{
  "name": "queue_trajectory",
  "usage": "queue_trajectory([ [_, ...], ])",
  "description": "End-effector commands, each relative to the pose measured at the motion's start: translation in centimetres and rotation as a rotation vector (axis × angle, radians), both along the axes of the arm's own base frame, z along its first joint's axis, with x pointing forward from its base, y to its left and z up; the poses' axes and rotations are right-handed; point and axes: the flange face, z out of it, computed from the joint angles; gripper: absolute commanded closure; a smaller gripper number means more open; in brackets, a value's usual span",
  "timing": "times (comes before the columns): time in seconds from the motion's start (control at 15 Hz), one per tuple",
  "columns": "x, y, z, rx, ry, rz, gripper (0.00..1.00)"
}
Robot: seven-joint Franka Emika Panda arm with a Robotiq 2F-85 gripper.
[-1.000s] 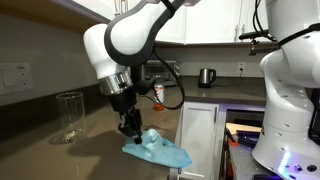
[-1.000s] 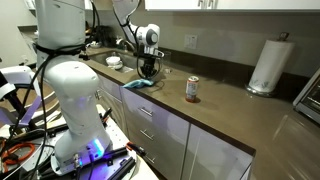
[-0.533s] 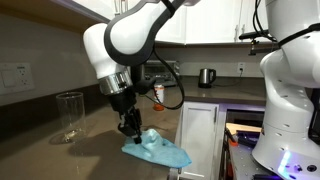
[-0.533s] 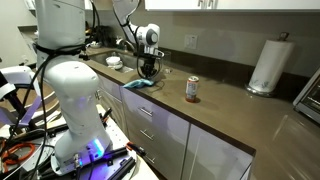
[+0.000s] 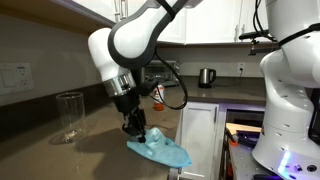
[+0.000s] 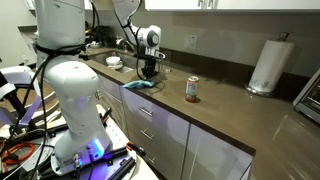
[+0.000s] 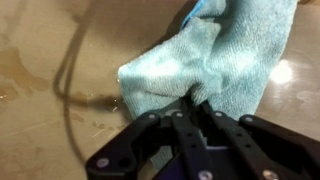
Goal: Use the towel to wipe the counter
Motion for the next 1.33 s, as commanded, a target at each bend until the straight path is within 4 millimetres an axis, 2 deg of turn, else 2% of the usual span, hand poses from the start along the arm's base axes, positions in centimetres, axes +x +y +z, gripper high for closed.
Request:
queue_trajectory([
  [0.0,-1.7,-1.1,-0.3,-0.054,-0.012,-0.041,0.95],
  [0.27,-2.9,-2.3,-0.4,-0.105,0.004,-0.111,0.95],
  [0.53,-3.8,-4.5,-0.4,-0.134,0.009,-0.199,0.95],
  [0.87,-3.5,-8.0,-0.1,-0.149,0.02,-0.278,0.95],
  [1.27,-2.6,-10.7,0.4,-0.163,0.028,-0.318,0.96],
])
